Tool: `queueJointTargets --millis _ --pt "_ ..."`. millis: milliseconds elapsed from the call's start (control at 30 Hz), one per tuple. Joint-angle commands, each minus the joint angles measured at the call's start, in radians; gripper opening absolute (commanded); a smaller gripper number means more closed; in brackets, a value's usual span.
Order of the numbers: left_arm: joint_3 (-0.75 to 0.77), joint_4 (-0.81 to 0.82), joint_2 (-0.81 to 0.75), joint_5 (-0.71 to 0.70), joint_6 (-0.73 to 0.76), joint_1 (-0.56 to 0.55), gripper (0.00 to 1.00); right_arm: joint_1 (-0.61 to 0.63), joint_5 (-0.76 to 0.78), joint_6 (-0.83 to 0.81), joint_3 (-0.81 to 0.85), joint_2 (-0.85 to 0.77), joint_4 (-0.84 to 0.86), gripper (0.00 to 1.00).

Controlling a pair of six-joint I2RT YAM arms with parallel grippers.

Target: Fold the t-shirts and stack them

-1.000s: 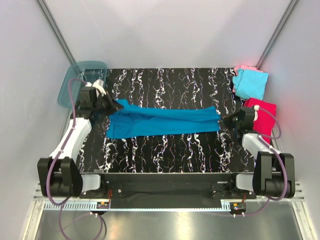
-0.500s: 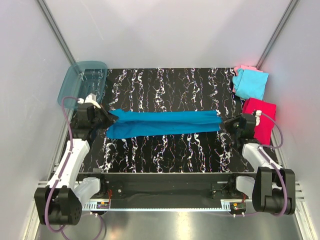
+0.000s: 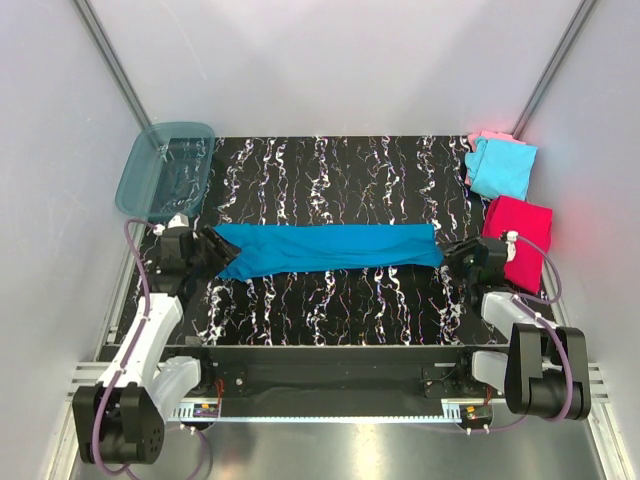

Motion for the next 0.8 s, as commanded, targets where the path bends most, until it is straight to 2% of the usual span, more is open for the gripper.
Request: queueJointTargets --millis 0,100,367,467,533,633,767 --pt "-0.027 0.053 -0.078 -0.041 -0.038 -0.001 0.70 -0.001 0.032 -0.014 0.003 0.000 0.061 0.52" --pt "-0.038 0.056 -0.128 -0.026 -0.039 -0.001 0.69 -0.001 0.029 -0.017 0.003 -0.038 0.035 0.57" --pt "-0.130 0.064 -0.273 0.010 -0.073 -0.005 0.66 0.000 0.058 -0.070 0.038 -0.282 -0.192 0.58" --pt "-0.154 0.076 -0.305 0.004 -0.087 -0.011 0.66 0.000 0.047 -0.073 0.060 -0.305 -0.268 0.58" --pt "-0.170 0.096 -0.312 0.010 -0.096 -0.021 0.65 -0.001 0.032 -0.070 0.060 -0.296 -0.278 0.58" --pt "-0.185 0.122 -0.296 0.005 -0.096 -0.037 0.65 0.000 -0.005 -0.084 0.083 -0.199 -0.251 0.59" --pt "-0.199 0.153 -0.244 0.008 -0.093 -0.051 0.65 0.000 -0.083 -0.109 0.159 0.053 -0.232 0.59"
